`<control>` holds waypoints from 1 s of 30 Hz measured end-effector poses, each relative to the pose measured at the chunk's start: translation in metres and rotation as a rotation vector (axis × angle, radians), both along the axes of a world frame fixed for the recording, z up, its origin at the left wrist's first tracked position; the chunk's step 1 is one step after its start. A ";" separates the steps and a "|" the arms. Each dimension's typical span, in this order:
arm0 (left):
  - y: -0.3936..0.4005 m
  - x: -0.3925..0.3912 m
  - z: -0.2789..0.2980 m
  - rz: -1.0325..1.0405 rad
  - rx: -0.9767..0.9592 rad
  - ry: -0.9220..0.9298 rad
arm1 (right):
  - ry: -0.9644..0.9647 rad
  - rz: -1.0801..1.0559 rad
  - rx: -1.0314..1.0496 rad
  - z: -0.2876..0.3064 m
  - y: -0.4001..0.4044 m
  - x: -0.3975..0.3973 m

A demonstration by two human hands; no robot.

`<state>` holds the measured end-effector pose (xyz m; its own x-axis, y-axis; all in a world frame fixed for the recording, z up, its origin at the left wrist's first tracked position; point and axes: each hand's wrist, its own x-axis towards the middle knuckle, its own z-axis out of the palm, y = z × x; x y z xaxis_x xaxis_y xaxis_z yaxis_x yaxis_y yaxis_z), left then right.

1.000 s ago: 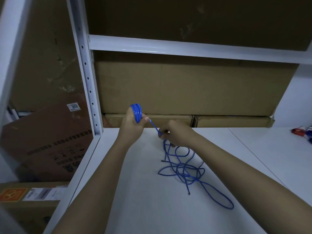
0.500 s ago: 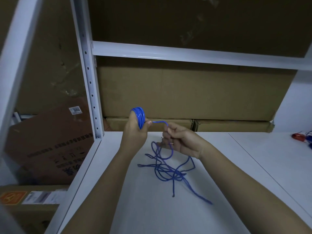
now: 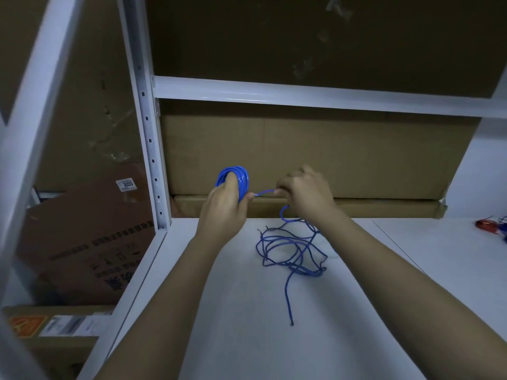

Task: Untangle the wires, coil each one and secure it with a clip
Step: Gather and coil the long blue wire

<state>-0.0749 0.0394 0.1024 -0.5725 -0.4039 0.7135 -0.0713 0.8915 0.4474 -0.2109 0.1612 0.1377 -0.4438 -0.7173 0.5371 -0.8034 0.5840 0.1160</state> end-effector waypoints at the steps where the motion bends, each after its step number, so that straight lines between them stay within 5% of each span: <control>1: 0.004 -0.002 0.003 -0.016 0.031 0.015 | 0.180 -0.020 -0.001 0.004 -0.003 0.002; 3: 0.010 -0.005 0.014 -0.062 0.146 0.055 | 0.204 -0.030 -0.022 0.009 -0.011 0.008; 6: 0.015 -0.008 0.034 -0.184 0.361 0.142 | -0.229 0.035 -0.335 0.002 -0.018 0.010; 9: 0.016 -0.008 0.044 -0.192 0.362 0.153 | -0.737 0.209 -0.597 -0.006 -0.021 0.022; 13: 0.003 -0.004 0.047 -0.115 0.232 0.200 | -1.497 0.523 -0.364 -0.004 0.003 0.024; 16: -0.004 -0.002 0.045 -0.072 0.123 0.160 | -1.691 0.609 -0.211 0.012 0.022 0.011; 19: -0.004 -0.002 0.042 0.022 -0.050 0.084 | -1.615 0.440 -0.157 0.030 0.027 0.006; 23: -0.004 -0.001 0.038 0.078 -0.161 0.010 | -0.773 0.325 -0.047 0.039 0.027 0.009; 25: -0.004 0.000 0.035 0.090 -0.144 -0.016 | -0.498 0.311 -0.046 0.036 0.027 0.009; 30: -0.001 0.003 0.030 0.031 -0.061 -0.083 | -0.315 0.180 -0.215 0.025 0.020 0.006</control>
<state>-0.0722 0.0385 0.1324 -0.6187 -0.3794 0.6880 -0.1340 0.9138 0.3834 -0.2052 0.1812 0.1626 -0.4884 -0.6849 0.5408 -0.8714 0.4155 -0.2608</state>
